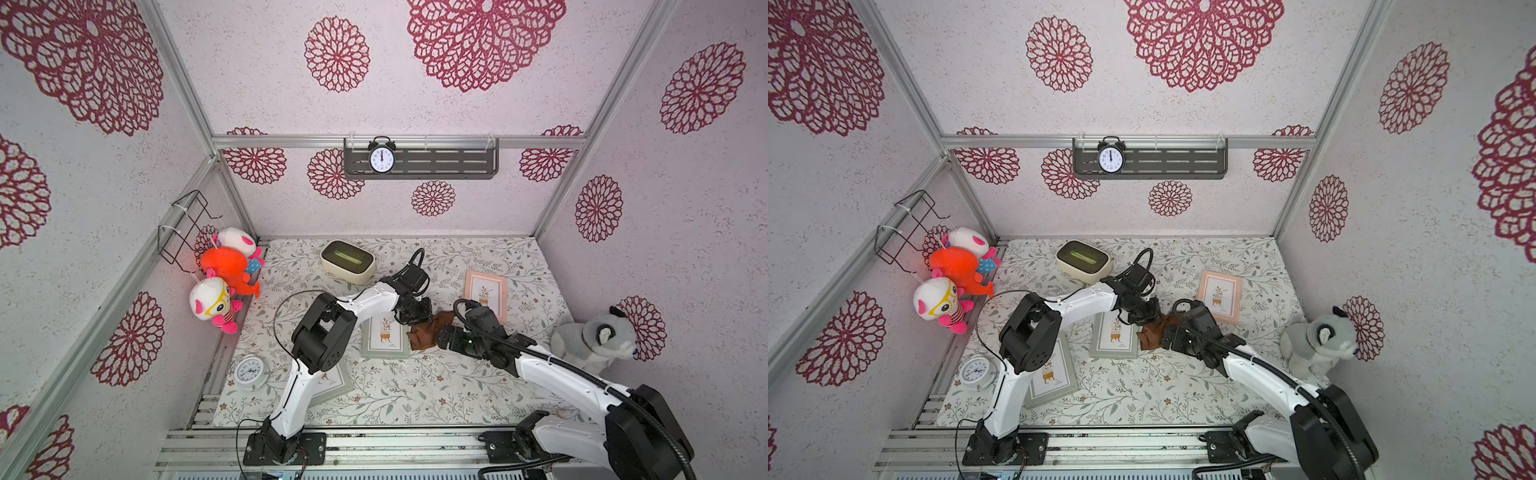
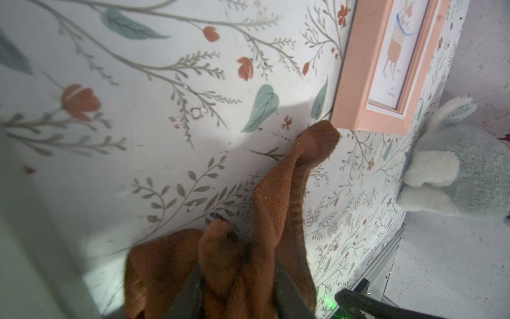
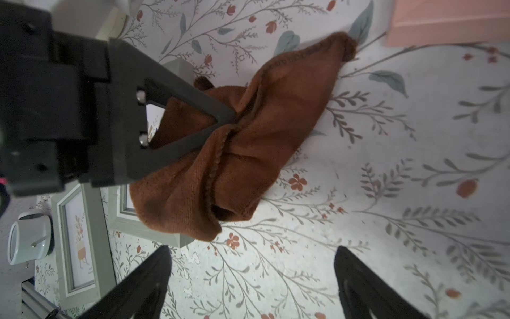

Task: Wipe the picture frame with a cloth
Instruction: Place the cleaning item at the center of the board.

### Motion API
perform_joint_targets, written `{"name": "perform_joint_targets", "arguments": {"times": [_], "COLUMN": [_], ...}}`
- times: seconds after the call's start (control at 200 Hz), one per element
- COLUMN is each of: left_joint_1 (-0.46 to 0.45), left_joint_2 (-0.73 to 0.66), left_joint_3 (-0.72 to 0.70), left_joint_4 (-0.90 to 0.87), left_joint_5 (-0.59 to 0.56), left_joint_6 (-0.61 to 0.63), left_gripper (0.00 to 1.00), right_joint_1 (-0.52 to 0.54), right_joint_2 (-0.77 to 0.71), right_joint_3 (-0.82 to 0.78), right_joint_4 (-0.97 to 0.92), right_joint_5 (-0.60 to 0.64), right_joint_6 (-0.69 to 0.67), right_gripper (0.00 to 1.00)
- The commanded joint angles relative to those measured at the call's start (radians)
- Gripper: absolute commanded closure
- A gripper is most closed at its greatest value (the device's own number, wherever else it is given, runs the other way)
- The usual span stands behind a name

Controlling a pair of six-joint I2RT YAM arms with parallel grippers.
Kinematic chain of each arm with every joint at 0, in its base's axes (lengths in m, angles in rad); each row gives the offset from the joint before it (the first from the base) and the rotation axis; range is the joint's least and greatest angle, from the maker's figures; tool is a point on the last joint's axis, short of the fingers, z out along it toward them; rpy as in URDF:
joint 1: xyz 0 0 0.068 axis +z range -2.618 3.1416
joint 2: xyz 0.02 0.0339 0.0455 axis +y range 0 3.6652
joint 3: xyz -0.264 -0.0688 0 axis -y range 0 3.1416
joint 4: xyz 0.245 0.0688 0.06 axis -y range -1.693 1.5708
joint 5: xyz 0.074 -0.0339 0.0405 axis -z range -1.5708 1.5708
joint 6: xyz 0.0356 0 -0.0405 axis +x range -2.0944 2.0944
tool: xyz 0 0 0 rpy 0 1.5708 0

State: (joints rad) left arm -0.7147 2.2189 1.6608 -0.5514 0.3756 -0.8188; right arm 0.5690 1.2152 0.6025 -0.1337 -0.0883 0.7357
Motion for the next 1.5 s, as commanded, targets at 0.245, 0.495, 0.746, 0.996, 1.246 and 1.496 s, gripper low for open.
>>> {"name": "perform_joint_targets", "arguments": {"times": [0.245,0.495,0.746,0.996,1.246,1.496], "left_joint_1": [0.034,0.035,0.043,0.114,0.162,0.177], "left_joint_2": [0.007,-0.001,-0.049,-0.189,-0.245,-0.311], "left_joint_3": [-0.048,-0.061,-0.114,-0.198,-0.207,-0.244], "left_joint_4": [0.107,0.133,0.148,0.148,0.115,0.084], "left_joint_5": [0.061,0.102,0.121,0.078,0.071,0.022], "left_joint_6": [-0.078,-0.097,-0.1,-0.086,-0.05,-0.02], "left_gripper": [0.65,0.65,0.65,0.63,0.61,0.6], "right_joint_1": [0.007,0.035,0.045,0.042,0.028,0.026], "right_joint_2": [0.157,0.249,0.312,0.246,0.216,0.161], "right_joint_3": [0.016,-0.022,-0.02,-0.024,-0.009,0.12], "right_joint_4": [0.348,0.524,0.55,0.322,0.08,-0.167], "right_joint_5": [-0.054,-0.053,-0.048,-0.103,-0.107,0.008], "right_joint_6": [0.02,0.082,0.114,0.081,0.033,-0.061], "right_gripper": [0.13,0.27,0.74,1.0,1.0,0.42]}}
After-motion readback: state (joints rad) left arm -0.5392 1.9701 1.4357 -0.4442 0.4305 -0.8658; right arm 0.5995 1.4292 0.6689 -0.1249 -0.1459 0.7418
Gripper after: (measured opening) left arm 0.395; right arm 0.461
